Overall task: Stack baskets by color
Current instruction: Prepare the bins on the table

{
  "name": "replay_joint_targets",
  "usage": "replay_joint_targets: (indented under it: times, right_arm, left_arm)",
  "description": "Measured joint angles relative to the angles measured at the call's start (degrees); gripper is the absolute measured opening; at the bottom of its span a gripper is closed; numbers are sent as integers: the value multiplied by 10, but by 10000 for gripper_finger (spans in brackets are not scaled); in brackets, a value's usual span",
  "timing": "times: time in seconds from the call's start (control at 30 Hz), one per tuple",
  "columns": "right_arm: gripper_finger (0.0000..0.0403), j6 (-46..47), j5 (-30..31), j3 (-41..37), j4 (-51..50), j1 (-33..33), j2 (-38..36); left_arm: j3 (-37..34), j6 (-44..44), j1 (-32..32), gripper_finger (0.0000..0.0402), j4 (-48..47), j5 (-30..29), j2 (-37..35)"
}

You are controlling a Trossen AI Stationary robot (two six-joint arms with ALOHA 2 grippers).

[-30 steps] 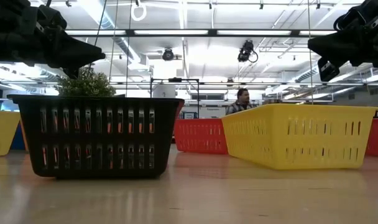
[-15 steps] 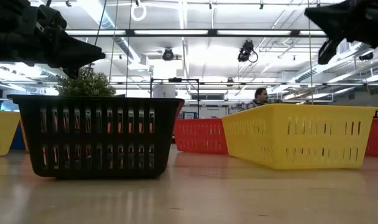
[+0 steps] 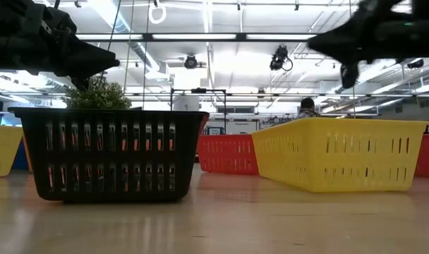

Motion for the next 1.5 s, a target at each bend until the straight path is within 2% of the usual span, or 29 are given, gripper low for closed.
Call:
replay_joint_targets:
  times: [0.07,0.17,0.27,0.4,0.6,0.8,1.0,1.2,1.5]
  right_arm:
    - [22,-33,-1,39,-9,-27,42]
    - [22,-100,-73,121,-84,-87,83]
    - [22,-131,-160,233,-254,-160,117]
    - [22,-195,-242,386,-482,-247,195]
    - [22,-307,-351,562,-616,-321,344]
    - [38,-321,-350,722,-744,-340,477]
    - [106,-330,-357,826,-862,-332,568]
    - [161,-353,-312,845,-907,-326,607]
    - [149,-383,-293,845,-901,-331,651]
  left_arm:
    - [0,4,0,83,2,0,0]
    - [0,5,0,83,5,0,0]
    - [0,6,0,86,6,0,0]
    - [0,6,0,85,6,-9,0]
    - [0,6,0,78,5,-11,0]
    - [0,0,0,82,-1,-11,0]
    - [0,-1,0,77,-8,-11,0]
    - [0,-1,0,79,-14,-11,0]
    - [0,-1,0,76,-18,-11,0]
